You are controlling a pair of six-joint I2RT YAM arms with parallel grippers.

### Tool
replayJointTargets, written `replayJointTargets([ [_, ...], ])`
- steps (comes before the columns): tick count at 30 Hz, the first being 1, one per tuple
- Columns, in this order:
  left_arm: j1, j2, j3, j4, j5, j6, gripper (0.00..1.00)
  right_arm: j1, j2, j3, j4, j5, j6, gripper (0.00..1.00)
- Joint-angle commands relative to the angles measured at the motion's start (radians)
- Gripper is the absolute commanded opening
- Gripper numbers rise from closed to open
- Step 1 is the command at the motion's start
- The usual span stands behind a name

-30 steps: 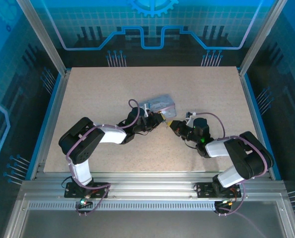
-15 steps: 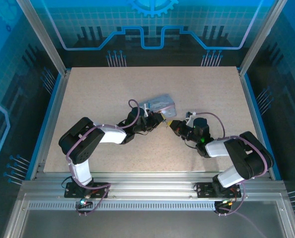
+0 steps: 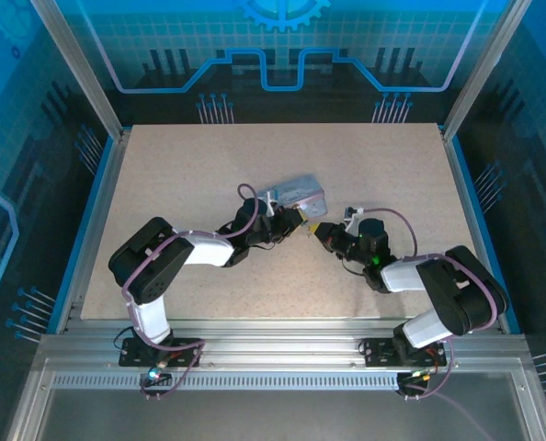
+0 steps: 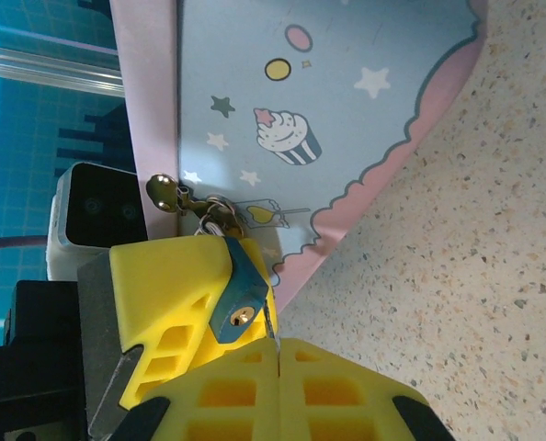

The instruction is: Unlock a padlock with a key

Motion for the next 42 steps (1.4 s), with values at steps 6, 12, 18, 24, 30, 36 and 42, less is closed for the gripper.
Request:
replayJointTargets([
  [6,0.013,0.011,0.011,0.059,0.028,-0.015,0.02,0.015,-0.034,-0.018,0.016,0.013,-0.011,0.0],
  [12,0.013,0.012,0.007,0.061,0.029,-0.019,0.02,0.017,-0.039,-0.015,0.021,0.01,-0.009,0.0],
  [18,0.013,0.014,0.008,0.065,0.031,-0.024,0.02,0.019,-0.043,-0.008,0.025,0.009,-0.012,0.0],
  [24,0.012,0.02,0.009,0.071,0.035,-0.03,0.03,0.021,-0.027,0.004,0.025,0.007,-0.017,0.0],
  [30,0.012,0.023,0.01,0.081,0.043,-0.039,0.02,0.027,-0.006,0.019,0.036,0.014,-0.016,0.0],
  [36,0.012,0.029,0.009,0.103,0.056,-0.051,0.02,0.03,0.01,0.039,0.045,0.035,-0.024,0.0],
  [42,0.012,0.028,0.009,0.107,0.063,-0.052,0.02,0.029,0.029,0.056,0.042,0.046,0.041,0.0],
])
